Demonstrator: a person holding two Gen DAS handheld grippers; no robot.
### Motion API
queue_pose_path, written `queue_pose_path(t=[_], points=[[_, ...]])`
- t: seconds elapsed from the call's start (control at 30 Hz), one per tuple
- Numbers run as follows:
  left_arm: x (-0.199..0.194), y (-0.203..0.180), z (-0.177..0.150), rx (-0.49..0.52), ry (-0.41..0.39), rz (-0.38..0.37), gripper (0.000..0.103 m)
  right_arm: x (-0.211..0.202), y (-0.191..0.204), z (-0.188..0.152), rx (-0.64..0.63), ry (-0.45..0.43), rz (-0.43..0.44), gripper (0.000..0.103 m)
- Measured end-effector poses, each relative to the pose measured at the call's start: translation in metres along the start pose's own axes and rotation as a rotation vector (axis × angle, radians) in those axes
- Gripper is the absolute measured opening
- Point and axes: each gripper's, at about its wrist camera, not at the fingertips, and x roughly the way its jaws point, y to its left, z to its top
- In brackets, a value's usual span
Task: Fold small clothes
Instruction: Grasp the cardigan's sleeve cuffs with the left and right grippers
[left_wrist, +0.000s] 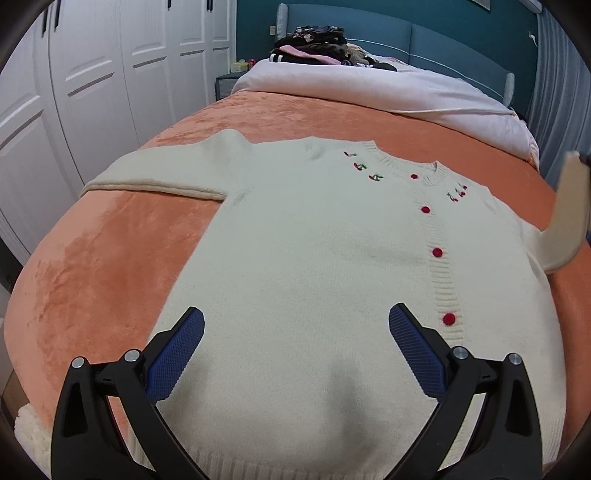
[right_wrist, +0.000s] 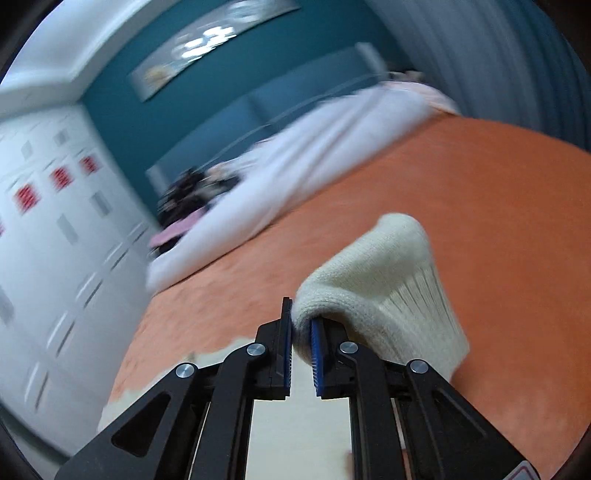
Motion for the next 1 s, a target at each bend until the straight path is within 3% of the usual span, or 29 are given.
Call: queue_pose_path(t=[0.07, 0.1, 0.13, 0.23, 0.33, 0.43, 0.5, 0.67, 0.77, 0.8, 0.83, 0.87, 0.9, 1.0], points=[[-0.001, 0.011, 0.008, -0.057, -0.007, -0.023, 0.098, 0.041, 0.073, -0.032, -0.112, 0.103, 0.122, 0.014], [-0.001, 0.015, 0.012, -0.082, -0.01, -0.034, 0.098, 0.065, 0.102, -0.056, -0.166, 0.167, 0.153, 0.02], [0.0, 0.02, 0.018, -0.106, -0.012, -0.049, 0.098, 0.083, 0.119, -0.074, -0.21, 0.211, 0.153, 0.032], [0.007, 0.027, 0.038, -0.142, -0.004, -0.114, 0.098, 0.115, 0.146, -0.141, -0.285, 0.321, 0.084, 0.036], [0.029, 0.031, 0.059, -0.184, 0.034, -0.196, 0.098, 0.095, 0.11, -0.168, -0.145, 0.345, 0.056, 0.037], [0.064, 0.028, 0.075, -0.245, 0.086, -0.258, 0.098, 0.05, 0.053, -0.169, -0.016, 0.266, -0.044, 0.058], [0.089, 0.02, 0.081, -0.269, 0.116, -0.285, 0.098, 0.04, 0.013, -0.161, 0.073, 0.24, -0.119, 0.063], [0.148, 0.011, 0.091, -0.407, 0.19, -0.288, 0.097, 0.043, -0.069, -0.155, 0.345, 0.248, -0.141, 0.063], [0.16, 0.001, 0.1, -0.421, 0.18, -0.256, 0.081, 0.053, -0.081, -0.156, 0.423, 0.235, -0.106, 0.063], [0.164, -0.002, 0.104, -0.409, 0.182, -0.256, 0.062, 0.055, -0.081, -0.155, 0.432, 0.222, -0.103, 0.061], [0.17, -0.007, 0.109, -0.391, 0.193, -0.275, 0.051, 0.058, -0.08, -0.152, 0.437, 0.213, -0.102, 0.054], [0.174, -0.011, 0.113, -0.386, 0.208, -0.289, 0.028, 0.063, -0.079, -0.147, 0.441, 0.212, -0.099, 0.044], [0.174, -0.013, 0.119, -0.388, 0.204, -0.301, 0.012, 0.066, -0.078, -0.142, 0.441, 0.21, -0.087, 0.011], [0.145, -0.017, 0.142, -0.365, 0.064, -0.36, 0.011, 0.049, -0.059, -0.116, 0.396, 0.091, -0.038, 0.01]])
